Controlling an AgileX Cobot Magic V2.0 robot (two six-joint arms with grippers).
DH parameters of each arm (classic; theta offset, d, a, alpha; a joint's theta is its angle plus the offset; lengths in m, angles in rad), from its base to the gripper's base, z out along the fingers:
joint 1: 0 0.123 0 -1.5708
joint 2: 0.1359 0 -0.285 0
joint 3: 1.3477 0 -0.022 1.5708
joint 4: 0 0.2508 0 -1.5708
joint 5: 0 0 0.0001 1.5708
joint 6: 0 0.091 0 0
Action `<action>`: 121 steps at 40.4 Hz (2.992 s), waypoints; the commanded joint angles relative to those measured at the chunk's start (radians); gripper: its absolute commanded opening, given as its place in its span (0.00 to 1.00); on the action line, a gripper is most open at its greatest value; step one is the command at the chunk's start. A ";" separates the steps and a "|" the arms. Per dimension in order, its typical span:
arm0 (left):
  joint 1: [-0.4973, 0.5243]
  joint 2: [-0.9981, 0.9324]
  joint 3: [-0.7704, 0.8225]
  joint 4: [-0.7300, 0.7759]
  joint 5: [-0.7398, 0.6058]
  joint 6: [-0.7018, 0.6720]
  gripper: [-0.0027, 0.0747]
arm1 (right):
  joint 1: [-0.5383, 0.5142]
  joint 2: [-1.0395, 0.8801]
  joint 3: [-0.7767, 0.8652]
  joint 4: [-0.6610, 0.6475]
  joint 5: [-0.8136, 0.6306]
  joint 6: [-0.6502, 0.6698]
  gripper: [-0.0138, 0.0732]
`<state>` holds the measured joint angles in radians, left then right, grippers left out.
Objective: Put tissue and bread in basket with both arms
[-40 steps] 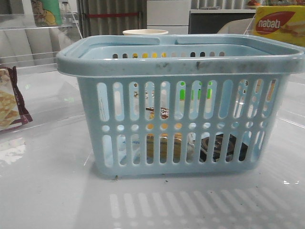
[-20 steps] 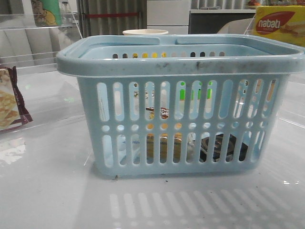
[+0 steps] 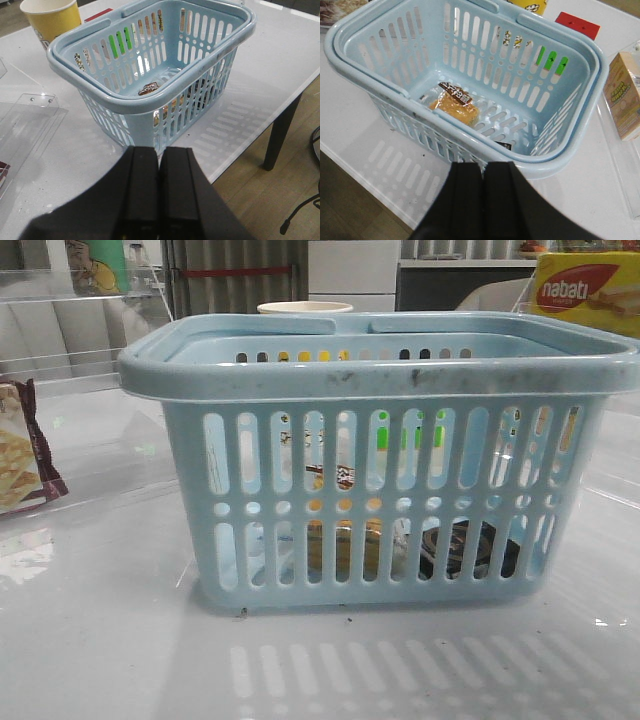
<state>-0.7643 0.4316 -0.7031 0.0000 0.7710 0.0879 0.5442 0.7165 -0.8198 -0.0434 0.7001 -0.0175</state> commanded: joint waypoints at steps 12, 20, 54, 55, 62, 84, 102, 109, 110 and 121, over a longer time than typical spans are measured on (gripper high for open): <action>0.112 -0.082 0.023 0.017 -0.190 -0.003 0.15 | -0.001 0.001 -0.025 -0.015 -0.071 -0.008 0.22; 0.370 -0.234 0.249 0.034 -0.477 -0.003 0.15 | -0.001 0.001 -0.025 -0.015 -0.071 -0.008 0.22; 0.727 -0.456 0.709 -0.081 -0.812 -0.005 0.15 | -0.001 0.001 -0.025 -0.015 -0.061 -0.008 0.22; 0.727 -0.456 0.709 -0.081 -0.812 -0.005 0.15 | -0.001 0.001 -0.025 -0.015 -0.061 -0.008 0.22; 0.727 -0.456 0.709 -0.081 -0.812 -0.005 0.15 | -0.001 0.001 -0.025 -0.015 -0.061 -0.008 0.22; 0.727 -0.456 0.709 -0.081 -0.812 -0.005 0.15 | -0.001 0.001 -0.025 -0.015 -0.061 -0.008 0.22; 0.729 -0.456 0.709 -0.081 -0.812 -0.005 0.15 | -0.105 -0.078 0.061 0.028 -0.113 -0.008 0.22; 0.729 -0.456 0.709 -0.081 -0.812 -0.005 0.15 | -0.268 -0.242 0.258 0.043 -0.285 -0.008 0.22; 0.729 -0.456 0.709 -0.081 -0.812 -0.005 0.15 | -0.291 -0.271 0.291 0.043 -0.318 -0.008 0.22; 0.729 -0.456 0.709 -0.081 -0.812 -0.005 0.15 | -0.488 -0.573 0.597 0.043 -0.536 -0.008 0.22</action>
<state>-0.0361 -0.0062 0.0083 -0.0711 0.0445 0.0879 0.0948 0.2036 -0.2642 0.0000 0.3035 -0.0196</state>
